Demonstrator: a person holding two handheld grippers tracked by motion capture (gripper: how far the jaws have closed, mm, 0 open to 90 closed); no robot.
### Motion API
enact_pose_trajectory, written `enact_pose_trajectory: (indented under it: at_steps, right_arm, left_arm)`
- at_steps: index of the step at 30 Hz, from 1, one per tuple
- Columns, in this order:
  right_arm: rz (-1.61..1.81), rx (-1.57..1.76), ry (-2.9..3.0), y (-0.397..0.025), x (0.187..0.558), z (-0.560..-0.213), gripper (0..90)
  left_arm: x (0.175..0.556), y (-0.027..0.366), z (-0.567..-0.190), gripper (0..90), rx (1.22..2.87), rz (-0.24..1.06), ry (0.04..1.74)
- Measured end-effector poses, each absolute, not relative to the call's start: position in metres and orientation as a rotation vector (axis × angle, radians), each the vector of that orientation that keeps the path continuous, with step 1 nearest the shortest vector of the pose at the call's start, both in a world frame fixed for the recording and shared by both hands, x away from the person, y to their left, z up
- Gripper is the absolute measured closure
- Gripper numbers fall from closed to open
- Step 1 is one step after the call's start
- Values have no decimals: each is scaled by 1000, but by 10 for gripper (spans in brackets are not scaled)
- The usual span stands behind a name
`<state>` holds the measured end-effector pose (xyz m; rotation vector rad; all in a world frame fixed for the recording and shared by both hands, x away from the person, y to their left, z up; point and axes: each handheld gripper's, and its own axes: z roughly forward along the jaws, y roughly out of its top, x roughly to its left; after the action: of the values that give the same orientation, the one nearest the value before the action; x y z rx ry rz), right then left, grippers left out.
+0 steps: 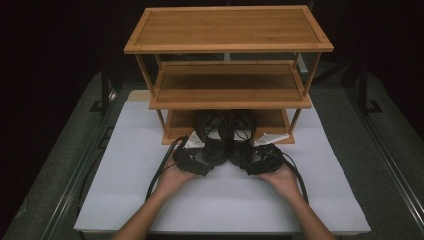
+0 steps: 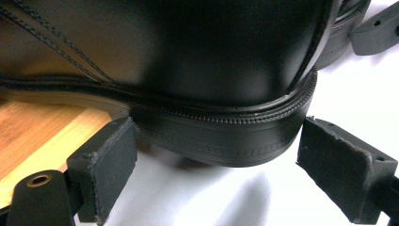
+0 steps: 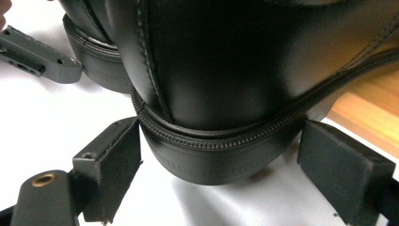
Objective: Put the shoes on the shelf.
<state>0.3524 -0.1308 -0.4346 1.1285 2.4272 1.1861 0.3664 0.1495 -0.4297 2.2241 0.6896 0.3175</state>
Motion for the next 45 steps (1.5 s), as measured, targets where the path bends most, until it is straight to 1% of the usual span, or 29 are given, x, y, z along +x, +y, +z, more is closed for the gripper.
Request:
enact_pose_trajectory:
  at_steps: [13,22,30,33,34,35,41,42,43,45]
  right_arm:
    - [1219,1157,2423,-131,387,-428,139]
    - [1189,1181,2389,-127,416,-431,139]
    - [1144,1185,2371,-124,429,-434,139]
    - [1114,1167,2369,-122,435,-438,139]
    - [1095,1165,2372,-120,438,-441,138]
    - [1078,1164,2372,-119,438,-443,138]
    - [1091,1155,2361,-119,439,-445,138]
    - [1091,1155,2361,-119,439,-445,138]
    - [1093,1165,2363,-119,440,-446,137]
    - [1094,1180,2365,-120,440,-448,133]
  left_arm:
    - [401,151,-422,122,2203,303,717]
    - [427,146,-424,121,2223,351,734]
    - [443,141,-431,119,2223,352,764]
    - [448,139,-434,109,2217,372,798]
    - [451,138,-437,105,2238,379,804]
    - [453,138,-438,105,2239,361,801]
    - [455,136,-444,95,2250,354,827]
    - [465,140,-441,95,2340,454,622]
    - [453,133,-445,93,2272,385,807]
    - [452,132,-446,89,2278,410,814]
